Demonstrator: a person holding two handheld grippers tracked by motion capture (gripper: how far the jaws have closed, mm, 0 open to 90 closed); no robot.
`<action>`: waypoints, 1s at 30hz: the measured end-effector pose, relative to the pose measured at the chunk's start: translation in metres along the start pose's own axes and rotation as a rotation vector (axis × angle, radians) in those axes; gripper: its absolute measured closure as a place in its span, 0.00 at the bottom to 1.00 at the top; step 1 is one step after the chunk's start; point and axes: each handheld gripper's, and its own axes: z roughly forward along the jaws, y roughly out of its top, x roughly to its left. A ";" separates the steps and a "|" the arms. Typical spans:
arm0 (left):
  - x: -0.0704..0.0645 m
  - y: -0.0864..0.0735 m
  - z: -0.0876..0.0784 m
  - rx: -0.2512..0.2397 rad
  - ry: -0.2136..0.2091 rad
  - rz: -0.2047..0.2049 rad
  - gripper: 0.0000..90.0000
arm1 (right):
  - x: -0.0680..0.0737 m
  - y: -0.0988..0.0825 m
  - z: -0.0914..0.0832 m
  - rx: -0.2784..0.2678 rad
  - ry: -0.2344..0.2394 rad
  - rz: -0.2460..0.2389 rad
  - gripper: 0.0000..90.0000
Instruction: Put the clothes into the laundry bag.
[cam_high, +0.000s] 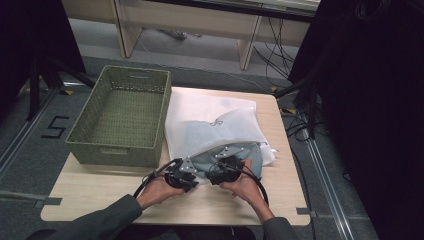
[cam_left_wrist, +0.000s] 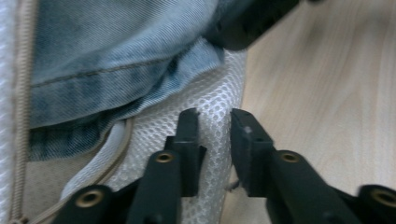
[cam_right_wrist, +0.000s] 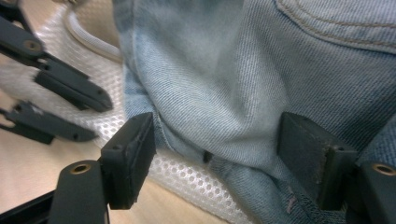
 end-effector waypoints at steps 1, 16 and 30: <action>0.001 0.001 -0.001 0.014 -0.002 0.030 0.87 | 0.002 0.000 0.003 -0.012 -0.018 0.009 0.36; 0.000 -0.001 -0.006 0.045 -0.034 0.014 0.96 | -0.020 0.052 0.033 -0.080 -0.247 -0.015 0.92; 0.006 -0.005 -0.014 0.088 -0.051 -0.010 0.94 | -0.015 0.052 0.008 -0.095 -0.034 0.062 0.62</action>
